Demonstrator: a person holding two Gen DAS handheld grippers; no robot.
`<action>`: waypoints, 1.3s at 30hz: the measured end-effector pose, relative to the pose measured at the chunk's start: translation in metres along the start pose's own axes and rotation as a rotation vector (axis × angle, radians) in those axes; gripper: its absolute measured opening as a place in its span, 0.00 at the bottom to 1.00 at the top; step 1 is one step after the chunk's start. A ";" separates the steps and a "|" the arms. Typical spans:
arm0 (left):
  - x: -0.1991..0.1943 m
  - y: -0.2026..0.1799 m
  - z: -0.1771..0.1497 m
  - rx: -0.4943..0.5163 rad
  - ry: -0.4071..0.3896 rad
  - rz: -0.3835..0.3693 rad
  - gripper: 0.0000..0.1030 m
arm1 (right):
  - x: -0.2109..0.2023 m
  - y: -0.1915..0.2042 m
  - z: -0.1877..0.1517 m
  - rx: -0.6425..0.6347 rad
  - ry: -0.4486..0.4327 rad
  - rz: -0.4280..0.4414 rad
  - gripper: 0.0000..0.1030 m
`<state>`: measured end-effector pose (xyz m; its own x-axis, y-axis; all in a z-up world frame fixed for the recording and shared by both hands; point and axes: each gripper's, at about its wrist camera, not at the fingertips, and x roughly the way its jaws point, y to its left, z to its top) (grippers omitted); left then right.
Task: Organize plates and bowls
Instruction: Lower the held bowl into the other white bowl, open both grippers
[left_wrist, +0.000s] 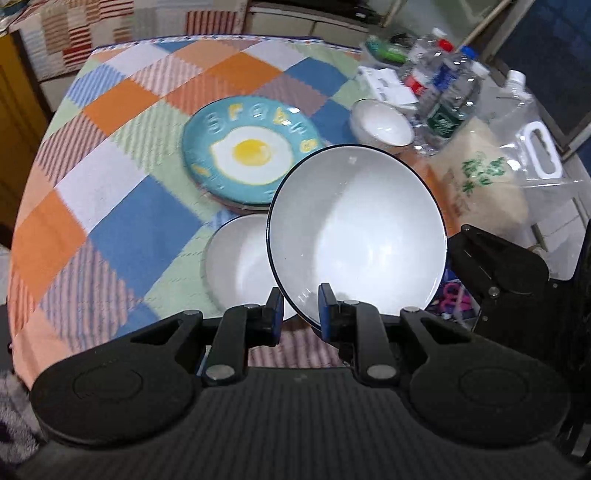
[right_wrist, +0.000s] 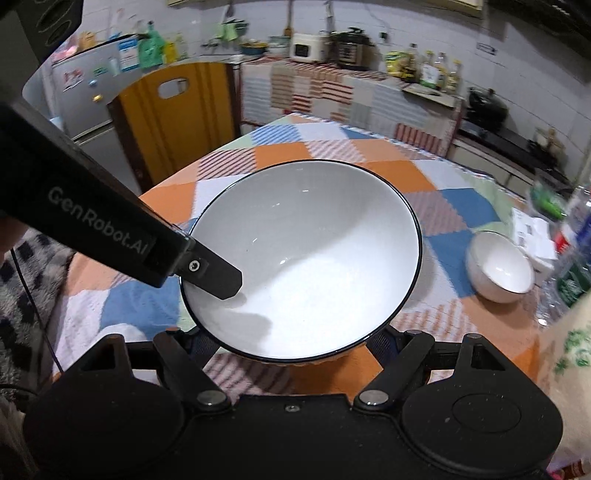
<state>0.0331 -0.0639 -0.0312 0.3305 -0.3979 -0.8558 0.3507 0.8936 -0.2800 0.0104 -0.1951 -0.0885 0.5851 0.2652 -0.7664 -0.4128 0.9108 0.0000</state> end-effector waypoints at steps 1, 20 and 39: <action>0.001 0.004 -0.002 -0.011 0.005 0.006 0.17 | 0.004 0.003 0.000 -0.002 0.004 0.012 0.83; 0.070 0.044 0.000 -0.109 0.129 0.064 0.19 | 0.073 0.007 -0.005 -0.043 0.118 0.068 0.83; 0.070 0.044 0.003 -0.073 0.124 0.091 0.32 | 0.058 0.008 -0.002 -0.051 0.131 0.013 0.88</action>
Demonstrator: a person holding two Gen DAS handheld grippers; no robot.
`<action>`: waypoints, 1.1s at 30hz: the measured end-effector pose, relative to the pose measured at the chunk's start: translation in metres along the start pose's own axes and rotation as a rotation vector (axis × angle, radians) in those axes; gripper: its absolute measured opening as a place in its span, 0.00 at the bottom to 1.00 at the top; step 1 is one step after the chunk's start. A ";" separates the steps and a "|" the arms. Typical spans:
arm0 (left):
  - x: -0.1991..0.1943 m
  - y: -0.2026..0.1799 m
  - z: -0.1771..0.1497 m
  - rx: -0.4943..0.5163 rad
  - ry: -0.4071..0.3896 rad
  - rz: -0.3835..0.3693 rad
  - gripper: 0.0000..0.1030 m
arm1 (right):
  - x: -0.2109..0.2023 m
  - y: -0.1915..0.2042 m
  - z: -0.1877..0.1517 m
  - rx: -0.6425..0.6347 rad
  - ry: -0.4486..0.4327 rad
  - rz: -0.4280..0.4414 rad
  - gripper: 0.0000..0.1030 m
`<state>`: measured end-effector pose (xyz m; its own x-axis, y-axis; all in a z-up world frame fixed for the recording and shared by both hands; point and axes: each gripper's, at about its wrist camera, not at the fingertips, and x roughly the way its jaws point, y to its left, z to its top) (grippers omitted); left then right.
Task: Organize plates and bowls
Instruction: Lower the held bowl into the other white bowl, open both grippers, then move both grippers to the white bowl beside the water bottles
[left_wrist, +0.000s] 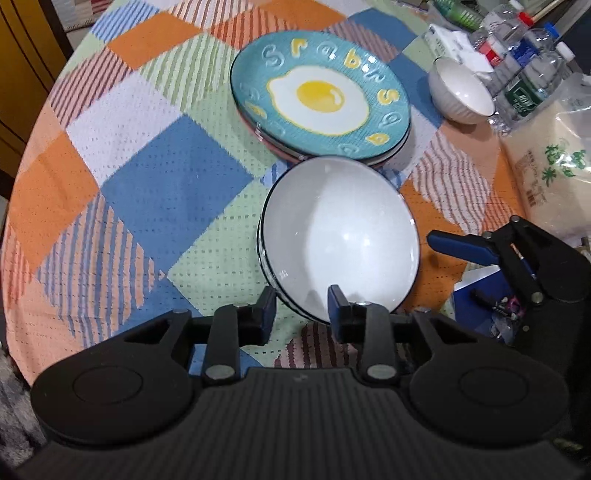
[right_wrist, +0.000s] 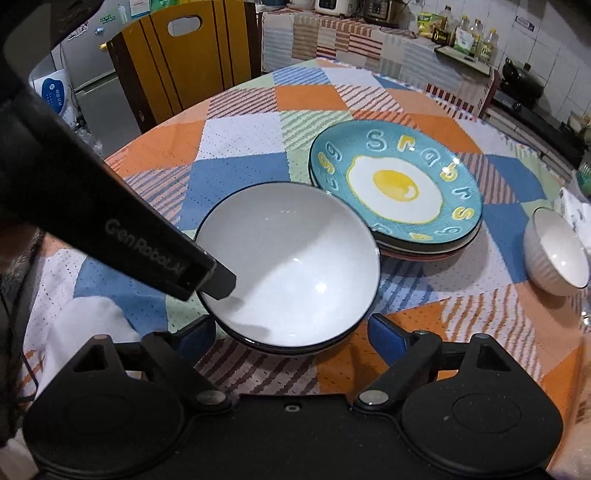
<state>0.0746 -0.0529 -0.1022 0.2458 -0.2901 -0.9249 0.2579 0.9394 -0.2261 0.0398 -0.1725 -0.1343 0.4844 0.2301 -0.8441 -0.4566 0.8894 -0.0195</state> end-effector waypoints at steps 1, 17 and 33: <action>-0.005 -0.002 0.000 0.007 -0.010 -0.001 0.33 | -0.006 -0.002 0.000 0.002 -0.010 -0.001 0.88; -0.103 -0.055 0.013 0.169 -0.239 -0.037 0.39 | -0.093 -0.093 0.002 0.209 -0.143 -0.136 0.88; -0.071 -0.123 0.090 0.273 -0.209 -0.021 0.81 | -0.071 -0.181 -0.006 0.397 -0.251 -0.281 0.89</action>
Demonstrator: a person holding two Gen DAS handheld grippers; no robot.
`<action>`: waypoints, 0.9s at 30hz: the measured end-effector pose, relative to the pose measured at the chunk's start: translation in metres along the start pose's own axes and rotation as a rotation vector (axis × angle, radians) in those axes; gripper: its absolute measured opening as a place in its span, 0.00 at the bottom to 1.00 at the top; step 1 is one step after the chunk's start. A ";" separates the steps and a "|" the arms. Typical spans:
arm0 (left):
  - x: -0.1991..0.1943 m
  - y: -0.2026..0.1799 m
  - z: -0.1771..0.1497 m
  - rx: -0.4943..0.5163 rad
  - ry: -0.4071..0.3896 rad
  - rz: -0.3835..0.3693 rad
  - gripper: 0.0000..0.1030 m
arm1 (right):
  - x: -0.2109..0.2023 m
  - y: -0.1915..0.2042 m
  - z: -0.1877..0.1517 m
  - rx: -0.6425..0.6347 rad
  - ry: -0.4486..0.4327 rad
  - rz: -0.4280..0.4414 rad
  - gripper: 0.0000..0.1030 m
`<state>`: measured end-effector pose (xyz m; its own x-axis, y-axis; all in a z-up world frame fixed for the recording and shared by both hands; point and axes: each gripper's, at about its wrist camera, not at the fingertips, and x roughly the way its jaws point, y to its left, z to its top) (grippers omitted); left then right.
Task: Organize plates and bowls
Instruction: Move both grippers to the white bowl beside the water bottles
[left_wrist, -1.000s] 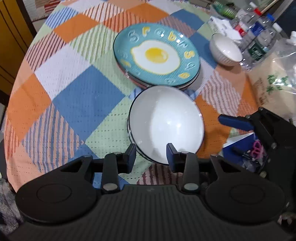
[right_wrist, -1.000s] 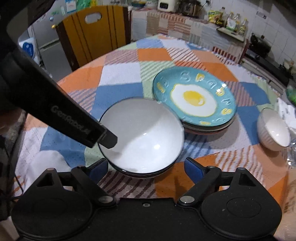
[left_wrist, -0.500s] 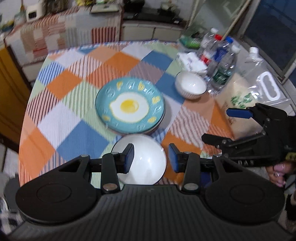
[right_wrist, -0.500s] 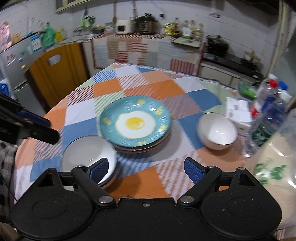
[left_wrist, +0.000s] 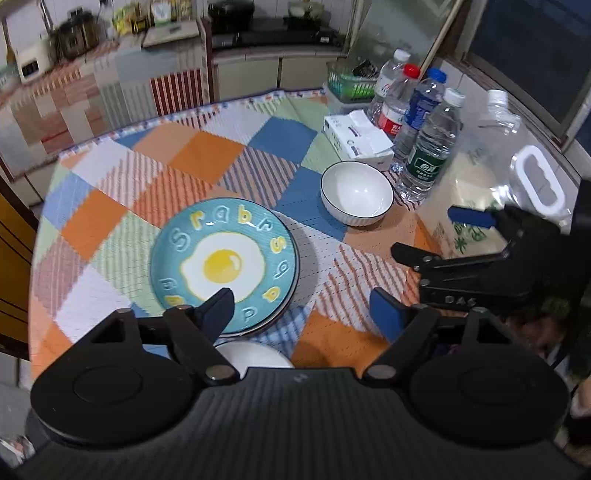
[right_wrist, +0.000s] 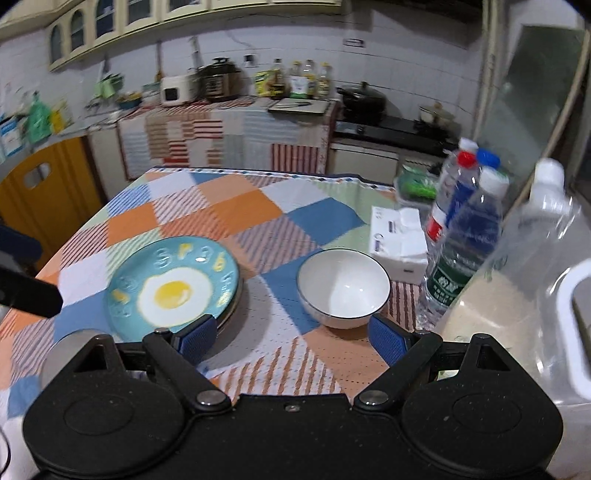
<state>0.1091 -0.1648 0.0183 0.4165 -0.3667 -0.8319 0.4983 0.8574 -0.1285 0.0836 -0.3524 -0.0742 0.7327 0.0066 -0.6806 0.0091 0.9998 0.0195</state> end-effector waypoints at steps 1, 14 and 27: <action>0.010 0.001 0.008 -0.007 0.009 -0.001 0.82 | 0.008 -0.004 -0.001 0.028 0.003 0.000 0.89; 0.136 -0.011 0.071 -0.011 -0.051 0.049 0.86 | 0.102 -0.014 -0.022 0.064 0.030 -0.103 0.89; 0.237 -0.018 0.093 -0.173 0.013 -0.046 0.58 | 0.155 -0.031 -0.029 0.091 0.021 -0.117 0.89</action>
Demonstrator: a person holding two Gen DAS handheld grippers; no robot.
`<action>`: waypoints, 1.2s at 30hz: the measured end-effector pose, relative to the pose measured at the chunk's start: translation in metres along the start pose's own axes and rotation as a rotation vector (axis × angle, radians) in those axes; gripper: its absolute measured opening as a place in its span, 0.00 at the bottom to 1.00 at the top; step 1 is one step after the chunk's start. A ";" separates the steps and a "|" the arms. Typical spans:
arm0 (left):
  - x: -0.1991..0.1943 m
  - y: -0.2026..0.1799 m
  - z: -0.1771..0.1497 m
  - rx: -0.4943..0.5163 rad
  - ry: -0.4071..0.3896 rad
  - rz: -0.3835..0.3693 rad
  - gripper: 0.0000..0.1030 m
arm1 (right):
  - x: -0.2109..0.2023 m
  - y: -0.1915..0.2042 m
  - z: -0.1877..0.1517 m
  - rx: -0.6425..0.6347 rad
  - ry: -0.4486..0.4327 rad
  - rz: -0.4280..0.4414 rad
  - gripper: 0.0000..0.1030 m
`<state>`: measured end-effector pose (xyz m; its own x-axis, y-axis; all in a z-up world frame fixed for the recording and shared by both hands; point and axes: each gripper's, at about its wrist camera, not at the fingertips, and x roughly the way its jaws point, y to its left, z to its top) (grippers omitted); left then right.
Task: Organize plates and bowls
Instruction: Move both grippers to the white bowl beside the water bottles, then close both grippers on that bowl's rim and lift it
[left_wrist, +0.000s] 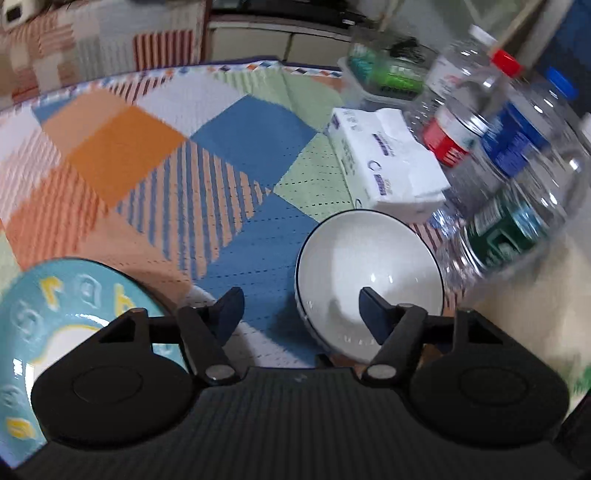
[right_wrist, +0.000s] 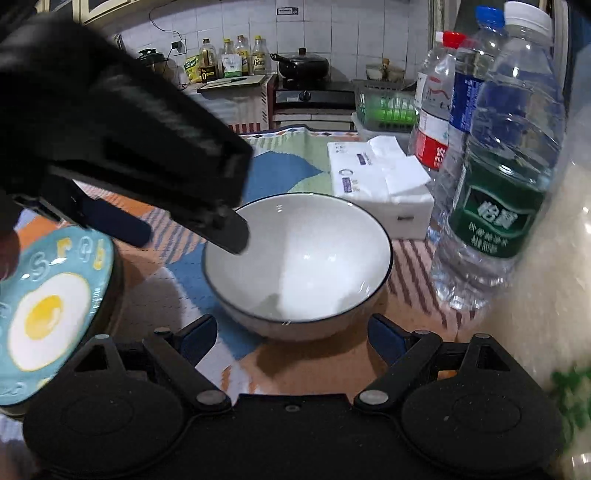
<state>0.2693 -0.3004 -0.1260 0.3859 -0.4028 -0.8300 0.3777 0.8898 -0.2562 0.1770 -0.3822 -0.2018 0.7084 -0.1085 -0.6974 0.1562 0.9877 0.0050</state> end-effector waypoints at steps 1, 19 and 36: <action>0.006 0.000 0.000 -0.007 -0.001 0.005 0.55 | 0.005 -0.001 0.001 -0.006 0.001 -0.004 0.89; -0.018 0.004 -0.009 0.090 0.109 -0.043 0.11 | -0.008 0.006 0.004 0.060 0.047 0.084 0.91; -0.170 0.017 -0.076 0.194 0.090 -0.022 0.12 | -0.146 0.064 0.003 -0.131 0.038 0.133 0.91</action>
<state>0.1465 -0.2007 -0.0268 0.3020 -0.3930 -0.8685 0.5433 0.8196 -0.1820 0.0854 -0.3032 -0.0973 0.6897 0.0264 -0.7236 -0.0299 0.9995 0.0079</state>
